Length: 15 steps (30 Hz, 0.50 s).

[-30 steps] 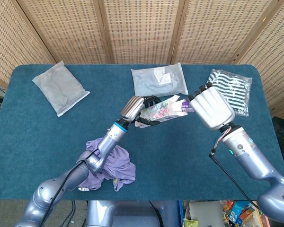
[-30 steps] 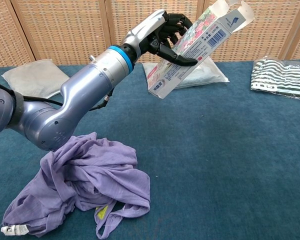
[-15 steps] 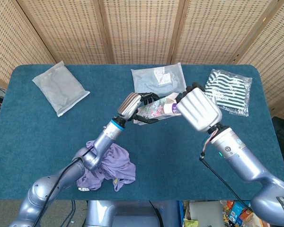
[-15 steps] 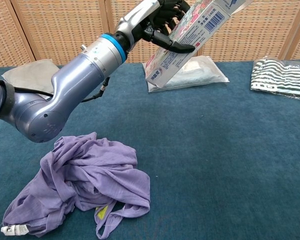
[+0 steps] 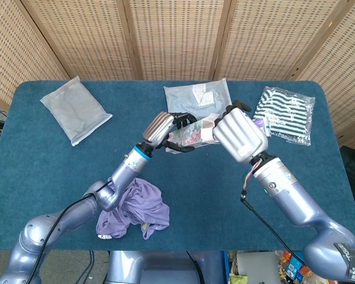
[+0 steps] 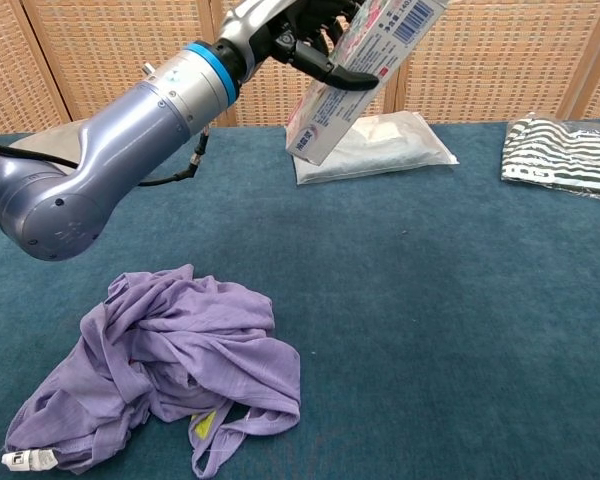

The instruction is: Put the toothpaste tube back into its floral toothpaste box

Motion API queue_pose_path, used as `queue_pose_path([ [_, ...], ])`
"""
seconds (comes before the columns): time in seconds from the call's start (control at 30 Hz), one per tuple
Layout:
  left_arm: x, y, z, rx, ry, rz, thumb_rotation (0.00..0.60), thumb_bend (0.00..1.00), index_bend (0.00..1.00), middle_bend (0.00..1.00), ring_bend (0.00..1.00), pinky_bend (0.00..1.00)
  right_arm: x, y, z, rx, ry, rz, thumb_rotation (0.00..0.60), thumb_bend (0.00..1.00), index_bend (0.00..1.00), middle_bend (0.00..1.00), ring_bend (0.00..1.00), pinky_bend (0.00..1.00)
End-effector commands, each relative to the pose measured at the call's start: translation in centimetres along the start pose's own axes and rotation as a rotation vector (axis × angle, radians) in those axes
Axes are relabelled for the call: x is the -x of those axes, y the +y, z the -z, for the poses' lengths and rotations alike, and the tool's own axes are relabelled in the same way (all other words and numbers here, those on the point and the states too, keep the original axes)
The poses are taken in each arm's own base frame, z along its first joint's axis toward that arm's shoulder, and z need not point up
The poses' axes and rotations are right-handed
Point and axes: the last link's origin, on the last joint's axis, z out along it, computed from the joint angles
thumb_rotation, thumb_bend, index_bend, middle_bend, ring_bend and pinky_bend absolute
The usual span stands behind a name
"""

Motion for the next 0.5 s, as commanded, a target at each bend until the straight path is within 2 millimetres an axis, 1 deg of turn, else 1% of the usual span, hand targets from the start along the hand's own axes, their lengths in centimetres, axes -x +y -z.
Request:
queue_pose_path([
  [0.03,-0.1,-0.1,0.1,-0.002,-0.008,-0.011,0.6,0.1,0.6,0.57,0.53,0.58,0.1,0.3,0.0,0.008,-0.007,0.017,0.6,0.62,0.64,0.66,0.53,0.51],
  [0.27,0.0,0.3,-0.1,0.004,-0.013,-0.012,0.6,0.1,0.6,0.57,0.53,0.58,0.4,0.0,-0.1,0.002,-0.021,0.035,0.6,0.62,0.64,0.66,0.53,0.51],
  [0.5,0.0,0.8,-0.8,-0.004,-0.011,-0.005,0.6,0.1,0.6,0.57,0.53,0.58,0.6,-0.9,-0.4,-0.019,-0.029,0.129,0.6,0.62,0.64,0.67,0.54,0.51],
])
